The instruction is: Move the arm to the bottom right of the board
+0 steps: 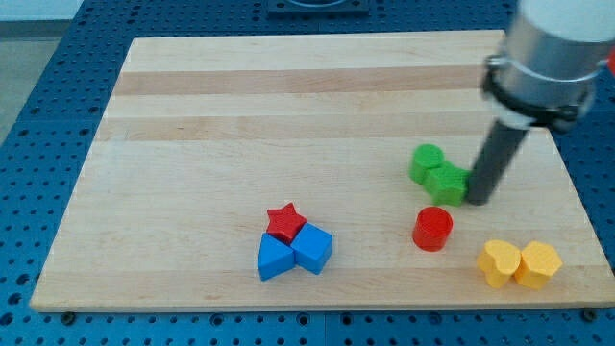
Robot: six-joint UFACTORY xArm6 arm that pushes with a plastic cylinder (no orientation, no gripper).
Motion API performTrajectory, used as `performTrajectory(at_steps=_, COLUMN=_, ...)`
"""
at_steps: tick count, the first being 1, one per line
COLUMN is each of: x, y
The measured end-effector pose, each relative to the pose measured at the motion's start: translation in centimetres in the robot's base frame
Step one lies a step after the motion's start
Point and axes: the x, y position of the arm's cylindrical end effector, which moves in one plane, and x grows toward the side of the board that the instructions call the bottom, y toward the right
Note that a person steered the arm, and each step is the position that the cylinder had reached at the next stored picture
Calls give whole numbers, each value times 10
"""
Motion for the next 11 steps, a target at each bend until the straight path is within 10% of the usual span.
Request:
performTrajectory(at_steps=2, x=0, y=-82)
performTrajectory(at_steps=4, x=-11, y=11)
performTrajectory(at_steps=8, x=-82, y=-22)
performTrajectory(at_steps=11, x=-4, y=176)
